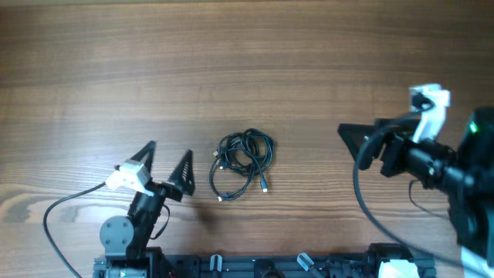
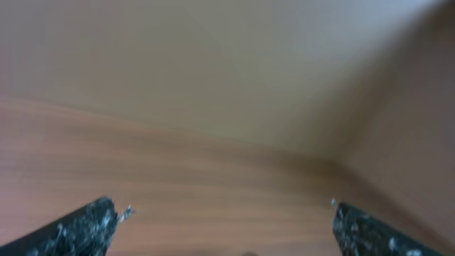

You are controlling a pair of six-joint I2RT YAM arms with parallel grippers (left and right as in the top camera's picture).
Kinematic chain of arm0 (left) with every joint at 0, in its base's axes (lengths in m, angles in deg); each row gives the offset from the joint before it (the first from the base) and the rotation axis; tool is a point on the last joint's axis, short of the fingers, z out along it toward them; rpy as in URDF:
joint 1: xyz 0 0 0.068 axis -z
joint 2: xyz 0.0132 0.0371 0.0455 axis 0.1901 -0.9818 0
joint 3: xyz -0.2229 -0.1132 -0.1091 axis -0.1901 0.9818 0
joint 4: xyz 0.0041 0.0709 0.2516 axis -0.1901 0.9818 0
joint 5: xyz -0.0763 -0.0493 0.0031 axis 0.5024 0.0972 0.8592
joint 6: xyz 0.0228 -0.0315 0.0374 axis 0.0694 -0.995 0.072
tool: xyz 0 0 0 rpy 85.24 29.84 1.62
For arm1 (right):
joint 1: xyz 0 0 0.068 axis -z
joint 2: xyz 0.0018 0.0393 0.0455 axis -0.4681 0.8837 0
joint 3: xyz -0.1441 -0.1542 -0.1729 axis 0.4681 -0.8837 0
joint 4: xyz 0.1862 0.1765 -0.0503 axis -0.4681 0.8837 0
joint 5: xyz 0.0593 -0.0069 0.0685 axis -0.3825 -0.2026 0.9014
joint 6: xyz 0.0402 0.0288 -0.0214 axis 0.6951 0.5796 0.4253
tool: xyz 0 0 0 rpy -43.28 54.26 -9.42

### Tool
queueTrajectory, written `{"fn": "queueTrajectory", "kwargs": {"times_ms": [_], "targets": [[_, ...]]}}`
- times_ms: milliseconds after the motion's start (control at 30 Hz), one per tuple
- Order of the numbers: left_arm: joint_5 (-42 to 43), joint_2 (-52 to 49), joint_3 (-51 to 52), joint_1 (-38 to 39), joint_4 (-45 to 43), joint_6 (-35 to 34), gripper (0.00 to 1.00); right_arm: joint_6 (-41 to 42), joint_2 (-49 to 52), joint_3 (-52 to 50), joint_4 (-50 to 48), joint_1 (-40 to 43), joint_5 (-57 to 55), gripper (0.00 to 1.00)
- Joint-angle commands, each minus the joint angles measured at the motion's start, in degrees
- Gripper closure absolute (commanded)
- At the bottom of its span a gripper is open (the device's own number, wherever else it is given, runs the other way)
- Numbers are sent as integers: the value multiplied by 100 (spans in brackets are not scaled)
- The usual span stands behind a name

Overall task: Untangle cables
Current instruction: 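Raise both grippers from rest and move toward the black cable bundle, then lower the right gripper onto the cable bundle and grasp a loop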

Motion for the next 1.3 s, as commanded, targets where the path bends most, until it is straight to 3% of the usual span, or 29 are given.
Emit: {"fn": "queueTrajectory", "kwargs": {"times_ms": [0, 67, 100, 133, 167, 300, 367, 467, 567, 667, 833, 967, 1067, 1133, 1200, 1267], "targets": [[1856, 42, -76, 20, -1574, -730, 0, -481, 522, -168, 42, -28, 1174, 11], [1849, 0, -597, 20, -1436, -726, 0, -553, 807, -168, 330, -197, 481, 12], [1818, -129, -960, 9, -916, -590, 0, -516, 916, -164, 439, -380, 17, 12], [1786, -614, -1698, -52, 212, -245, 0, -219, 1010, -157, 448, -756, -575, 12], [1786, -1563, -2614, -107, 1388, 98, 0, 116, 1137, -79, 444, -1270, -1161, 10], [2024, -4489, -4990, -107, 4022, 791, 0, 483, 1816, 92, 433, -2483, -1945, 5], [2417, -5716, -5722, -103, 4787, 763, 0, 472, 2334, 92, 433, -2868, -1969, 1], [2594, -6944, -5884, -116, 4970, 570, 0, 1187, 2968, 92, 94, -3110, -1952, 0], [2382, -7683, -5884, -142, 5021, 258, 0, 1091, 3246, 98, -208, -3254, -1864, 14], [1676, -8037, -5884, -142, 5056, 127, 0, 1375, 3287, 590, 345, -3386, -2968, 10], [487, -8043, -5884, -142, 5123, -457, 0, 1099, 3504, 1971, 1108, -3362, -3182, 3], [334, -8050, -5884, -142, 5213, -442, 0, 2977, 3869, 1759, 804, -3407, -3158, 3], [20, -8050, -5884, -146, 5252, -452, 0, 2057, 4264, 1423, 131, -3672, -2297, 12], [20, -8050, -5884, -245, 5254, -643, 0, 2079, 4671, 1405, -85, -3936, -2376, 18], [24, -8050, -5884, -461, 5254, -1001, 0, 2166, 5095, 1405, -227, -4109, -2441, 35], [46, -8050, -5884, -667, 5278, -1047, 0, 2218, 5421, 1405, -236, -4212, -2444, 35]]}}
